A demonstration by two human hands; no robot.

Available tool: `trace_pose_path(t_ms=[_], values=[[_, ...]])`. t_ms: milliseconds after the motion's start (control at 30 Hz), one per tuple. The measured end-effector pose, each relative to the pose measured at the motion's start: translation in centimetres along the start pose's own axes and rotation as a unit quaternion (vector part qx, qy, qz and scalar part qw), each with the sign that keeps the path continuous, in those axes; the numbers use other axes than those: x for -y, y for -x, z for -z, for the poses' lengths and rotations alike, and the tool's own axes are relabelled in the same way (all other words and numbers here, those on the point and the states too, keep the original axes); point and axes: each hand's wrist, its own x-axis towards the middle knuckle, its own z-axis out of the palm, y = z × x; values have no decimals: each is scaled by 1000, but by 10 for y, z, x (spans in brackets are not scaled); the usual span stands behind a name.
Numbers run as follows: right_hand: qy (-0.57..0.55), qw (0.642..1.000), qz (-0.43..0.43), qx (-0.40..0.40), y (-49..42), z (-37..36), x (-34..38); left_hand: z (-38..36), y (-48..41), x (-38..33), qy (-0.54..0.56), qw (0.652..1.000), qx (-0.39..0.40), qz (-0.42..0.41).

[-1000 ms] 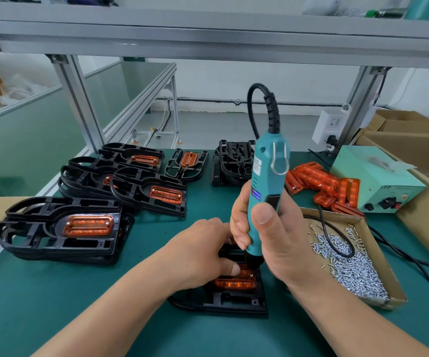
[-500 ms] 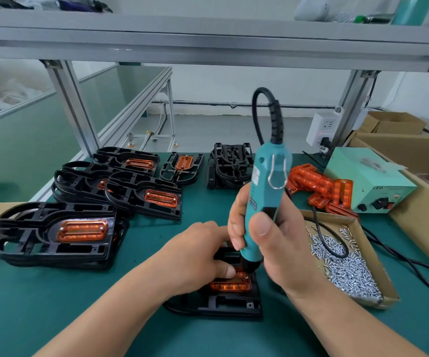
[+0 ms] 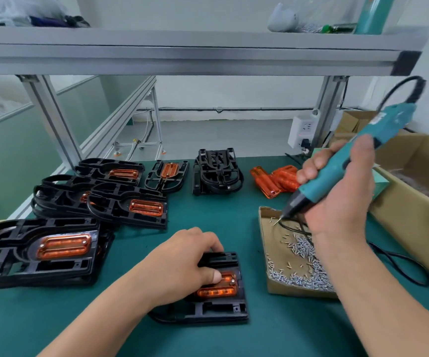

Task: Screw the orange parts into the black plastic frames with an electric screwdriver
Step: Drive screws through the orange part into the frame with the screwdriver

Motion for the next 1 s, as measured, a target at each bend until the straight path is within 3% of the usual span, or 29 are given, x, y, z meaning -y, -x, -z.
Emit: trace_pose_path(t_ms=[200, 300, 400, 633, 833, 1000], values=[[-44, 992, -17, -114, -20, 39, 9, -3, 3, -5, -50, 997, -53, -27], [-92, 981, -43, -166, -22, 53, 6, -6, 1, -22, -57, 986, -127, -90], [-134, 966, -66, -209, -24, 62, 6, -13, -2, -48, -3, 977, -148, -150], [-159, 960, -72, -220, -28, 64, 8, -36, -32, -105, -50, 967, -44, -244], [-160, 960, -78, -217, -25, 65, 8, -50, -71, -134, -86, 965, 81, -234], [-164, 960, -82, -213, -25, 65, 7, -55, -82, -140, -86, 960, 139, -227]])
